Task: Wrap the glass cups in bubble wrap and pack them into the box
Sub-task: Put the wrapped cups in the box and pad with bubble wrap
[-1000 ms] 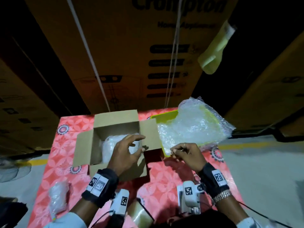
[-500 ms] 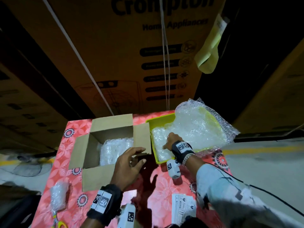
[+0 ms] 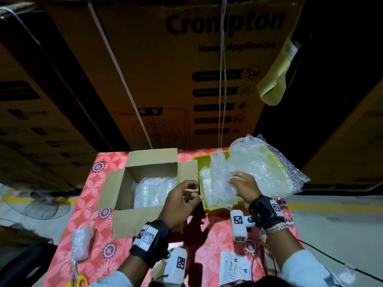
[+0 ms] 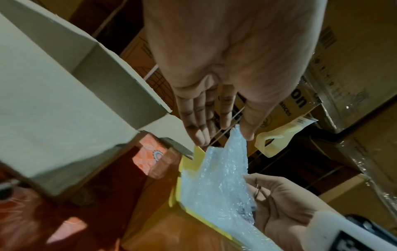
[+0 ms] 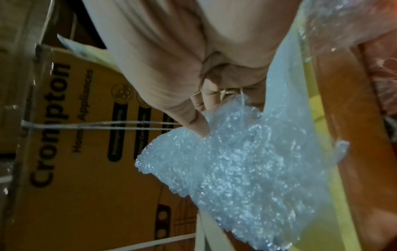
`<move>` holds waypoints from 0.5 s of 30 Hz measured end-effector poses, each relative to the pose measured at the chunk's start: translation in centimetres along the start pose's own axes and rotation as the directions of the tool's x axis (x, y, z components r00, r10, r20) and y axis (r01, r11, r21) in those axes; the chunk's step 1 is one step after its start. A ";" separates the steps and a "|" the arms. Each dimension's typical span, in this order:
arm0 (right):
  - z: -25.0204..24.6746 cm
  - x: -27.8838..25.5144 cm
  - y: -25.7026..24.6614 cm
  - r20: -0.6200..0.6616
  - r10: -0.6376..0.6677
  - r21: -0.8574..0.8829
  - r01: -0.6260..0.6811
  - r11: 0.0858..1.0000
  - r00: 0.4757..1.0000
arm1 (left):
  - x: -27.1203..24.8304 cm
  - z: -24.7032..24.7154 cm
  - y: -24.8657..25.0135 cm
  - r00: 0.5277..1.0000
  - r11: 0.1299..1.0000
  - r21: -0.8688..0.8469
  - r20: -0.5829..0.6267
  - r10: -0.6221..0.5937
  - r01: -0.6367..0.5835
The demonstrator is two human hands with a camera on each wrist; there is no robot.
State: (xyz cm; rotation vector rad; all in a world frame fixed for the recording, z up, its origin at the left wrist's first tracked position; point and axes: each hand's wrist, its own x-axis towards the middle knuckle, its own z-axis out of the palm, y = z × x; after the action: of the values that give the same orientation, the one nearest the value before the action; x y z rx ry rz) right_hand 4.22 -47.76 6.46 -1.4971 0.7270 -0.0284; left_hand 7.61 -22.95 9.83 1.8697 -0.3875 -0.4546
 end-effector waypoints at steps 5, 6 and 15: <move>0.4 -3.6 -0.5 0.077 0.065 0.336 -0.087 0.938 0.995 | 2.9 2.0 1.8 0.981 0.985 -0.111 0.156 -0.115 0.133; 0.4 -4.0 -0.5 0.105 0.061 0.394 -0.098 0.914 0.993 | 3.2 2.4 2.3 0.975 0.978 -0.137 0.183 -0.129 0.155; -0.3 -6.3 0.4 0.144 0.067 0.534 -0.135 0.835 0.987 | 4.1 2.8 2.1 0.905 0.676 -0.605 0.336 -0.262 0.421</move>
State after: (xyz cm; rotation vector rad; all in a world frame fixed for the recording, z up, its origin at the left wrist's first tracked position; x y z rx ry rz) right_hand -1.09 -45.20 8.77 -0.9036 0.6311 -0.0590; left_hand 9.71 -27.87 10.48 1.1688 0.0139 -0.9372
